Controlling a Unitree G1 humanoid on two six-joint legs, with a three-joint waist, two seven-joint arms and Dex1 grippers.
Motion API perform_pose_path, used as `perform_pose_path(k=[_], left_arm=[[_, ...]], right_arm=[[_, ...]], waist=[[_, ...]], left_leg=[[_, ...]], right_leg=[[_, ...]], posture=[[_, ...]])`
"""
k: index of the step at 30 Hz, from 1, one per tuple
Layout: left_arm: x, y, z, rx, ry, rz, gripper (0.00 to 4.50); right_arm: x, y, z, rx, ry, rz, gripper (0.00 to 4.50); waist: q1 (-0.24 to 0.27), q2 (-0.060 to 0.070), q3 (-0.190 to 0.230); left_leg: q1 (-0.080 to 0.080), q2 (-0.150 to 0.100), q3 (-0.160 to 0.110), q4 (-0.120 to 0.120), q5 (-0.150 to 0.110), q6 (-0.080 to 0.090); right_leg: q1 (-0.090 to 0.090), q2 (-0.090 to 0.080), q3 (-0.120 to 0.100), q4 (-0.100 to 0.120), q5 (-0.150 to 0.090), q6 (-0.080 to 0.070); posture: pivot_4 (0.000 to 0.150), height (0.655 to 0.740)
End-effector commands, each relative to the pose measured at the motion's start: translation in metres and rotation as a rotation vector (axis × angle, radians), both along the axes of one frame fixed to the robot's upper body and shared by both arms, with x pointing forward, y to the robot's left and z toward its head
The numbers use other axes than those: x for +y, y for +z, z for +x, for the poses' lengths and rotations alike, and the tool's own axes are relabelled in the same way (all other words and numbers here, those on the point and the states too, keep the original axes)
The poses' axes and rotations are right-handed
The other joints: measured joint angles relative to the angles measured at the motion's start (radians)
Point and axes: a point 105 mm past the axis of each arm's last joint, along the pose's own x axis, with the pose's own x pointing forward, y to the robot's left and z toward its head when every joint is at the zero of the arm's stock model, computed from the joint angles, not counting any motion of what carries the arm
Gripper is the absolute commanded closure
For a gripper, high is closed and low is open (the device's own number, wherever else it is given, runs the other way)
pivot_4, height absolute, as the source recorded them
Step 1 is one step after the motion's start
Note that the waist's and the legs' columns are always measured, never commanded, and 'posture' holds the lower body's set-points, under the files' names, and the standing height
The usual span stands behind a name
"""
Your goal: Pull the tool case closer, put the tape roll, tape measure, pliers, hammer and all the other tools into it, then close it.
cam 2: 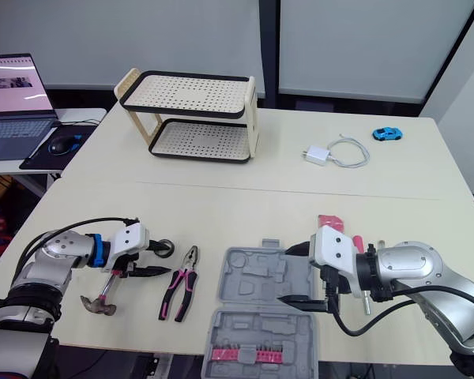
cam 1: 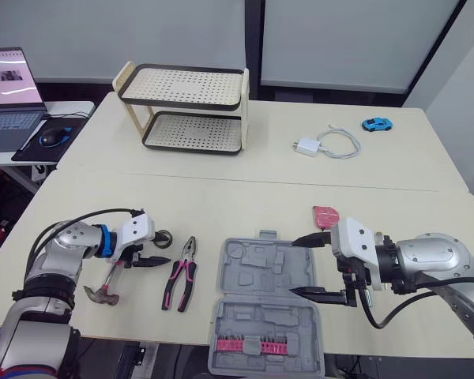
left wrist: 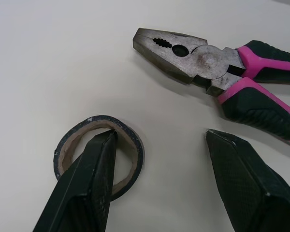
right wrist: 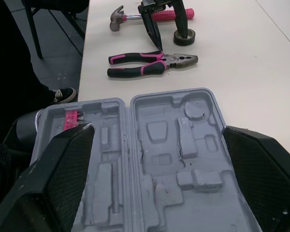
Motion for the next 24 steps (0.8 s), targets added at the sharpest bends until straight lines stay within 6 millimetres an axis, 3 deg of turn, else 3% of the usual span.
perform_pose_path(k=[1, 13, 18, 24], left_arm=[[0.004, 0.016, 0.001, -0.040, 0.007, -0.006, 1.53], [-0.003, 0.001, 0.009, -0.044, 0.070, 0.014, 1.53], [-0.002, -0.003, 0.011, -0.044, 0.083, 0.021, 2.61], [0.000, -0.005, 0.013, -0.052, 0.091, 0.032, 4.44]], right_arm=[[0.005, 0.005, -0.005, -0.023, 0.025, 0.019, 0.00], [0.010, 0.006, -0.005, -0.030, 0.025, 0.040, 0.00], [0.011, 0.008, -0.005, -0.030, 0.018, 0.049, 0.00], [0.012, 0.013, -0.004, -0.040, 0.012, 0.068, 0.00]], waist=[[0.000, 0.000, 0.000], [0.000, 0.000, 0.000], [0.000, 0.000, 0.000], [0.000, 0.000, 0.000]], left_leg=[[0.000, 0.000, 0.000, 0.001, 0.000, 0.000], [0.000, 0.000, 0.000, 0.004, 0.000, 0.000], [0.000, 0.000, -0.001, 0.004, 0.000, 0.000], [0.000, 0.000, 0.000, 0.004, 0.000, 0.000]], right_leg=[[0.000, 0.000, 0.000, 0.001, 0.000, 0.000], [0.000, 0.000, 0.000, 0.005, 0.000, 0.000], [0.000, 0.000, 0.000, 0.005, 0.000, 0.000], [0.000, 0.000, 0.000, 0.005, 0.000, 0.000]], posture=[[0.150, 0.7350], [0.150, 0.7350], [0.150, 0.7350], [0.150, 0.7350]])
